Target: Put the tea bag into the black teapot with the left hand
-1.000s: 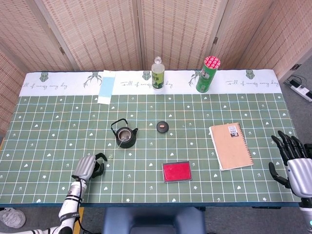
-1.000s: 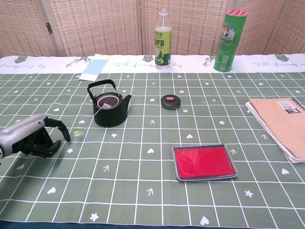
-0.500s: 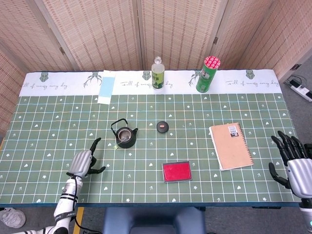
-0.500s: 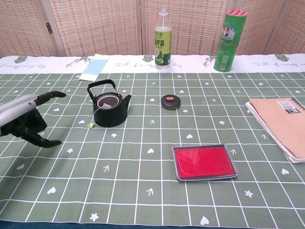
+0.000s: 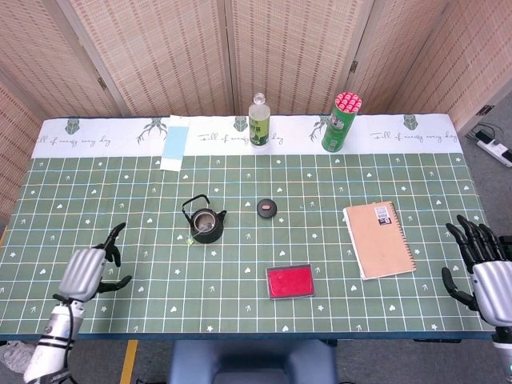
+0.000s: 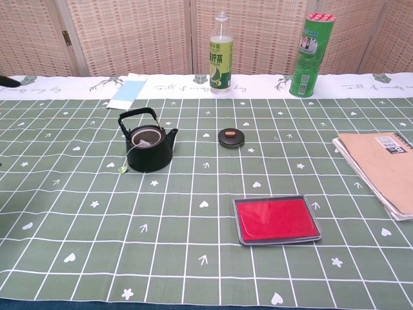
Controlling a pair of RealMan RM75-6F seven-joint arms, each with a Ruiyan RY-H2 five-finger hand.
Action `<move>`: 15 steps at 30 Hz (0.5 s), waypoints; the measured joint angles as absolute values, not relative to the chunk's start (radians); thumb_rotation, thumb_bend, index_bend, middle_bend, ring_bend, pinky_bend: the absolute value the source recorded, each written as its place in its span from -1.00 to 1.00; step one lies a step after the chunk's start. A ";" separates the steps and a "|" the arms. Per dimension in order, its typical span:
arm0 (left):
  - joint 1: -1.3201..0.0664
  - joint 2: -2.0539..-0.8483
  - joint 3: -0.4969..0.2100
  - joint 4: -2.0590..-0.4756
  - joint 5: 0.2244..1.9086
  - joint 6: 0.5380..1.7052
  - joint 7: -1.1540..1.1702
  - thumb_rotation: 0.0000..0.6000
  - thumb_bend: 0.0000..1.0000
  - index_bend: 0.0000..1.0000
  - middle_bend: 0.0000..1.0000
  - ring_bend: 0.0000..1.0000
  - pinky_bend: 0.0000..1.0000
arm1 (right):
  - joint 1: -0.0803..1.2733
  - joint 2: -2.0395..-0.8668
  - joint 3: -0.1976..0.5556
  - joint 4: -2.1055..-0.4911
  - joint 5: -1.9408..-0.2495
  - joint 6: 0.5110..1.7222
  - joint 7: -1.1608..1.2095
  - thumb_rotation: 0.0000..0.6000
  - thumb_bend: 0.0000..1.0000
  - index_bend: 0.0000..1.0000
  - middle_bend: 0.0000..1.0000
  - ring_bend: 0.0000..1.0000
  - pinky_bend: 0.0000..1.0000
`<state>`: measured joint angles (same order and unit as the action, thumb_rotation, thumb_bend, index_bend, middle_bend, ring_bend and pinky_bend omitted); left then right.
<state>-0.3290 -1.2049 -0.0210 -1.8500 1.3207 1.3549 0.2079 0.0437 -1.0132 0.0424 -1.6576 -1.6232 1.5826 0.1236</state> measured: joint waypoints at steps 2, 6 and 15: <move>-0.298 -1.189 -0.001 -1.842 1.376 1.400 0.195 1.00 -0.67 -0.83 -0.17 -0.34 -0.19 | 0.045 -1.015 0.042 -1.658 -1.623 1.578 0.117 1.00 0.02 -1.00 -1.00 -1.00 -1.00; -0.214 -1.187 0.036 -1.766 1.498 1.550 0.166 1.00 -0.66 -0.76 -0.25 -0.47 -0.45 | 0.047 -1.021 0.042 -1.659 -1.621 1.574 0.100 1.00 0.02 -1.00 -1.00 -1.00 -1.00; -0.067 -1.204 0.071 -1.624 1.561 1.740 0.139 1.00 -0.67 -0.75 -0.51 -0.76 -0.75 | 0.051 -1.036 0.037 -1.668 -1.624 1.561 0.049 1.00 0.02 -1.00 -1.00 -1.00 -1.00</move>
<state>-0.0669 -1.2040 0.0706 -1.6244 1.5610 1.7400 0.1392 0.0512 -1.0361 0.0374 -1.6677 -1.6237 1.5609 0.0489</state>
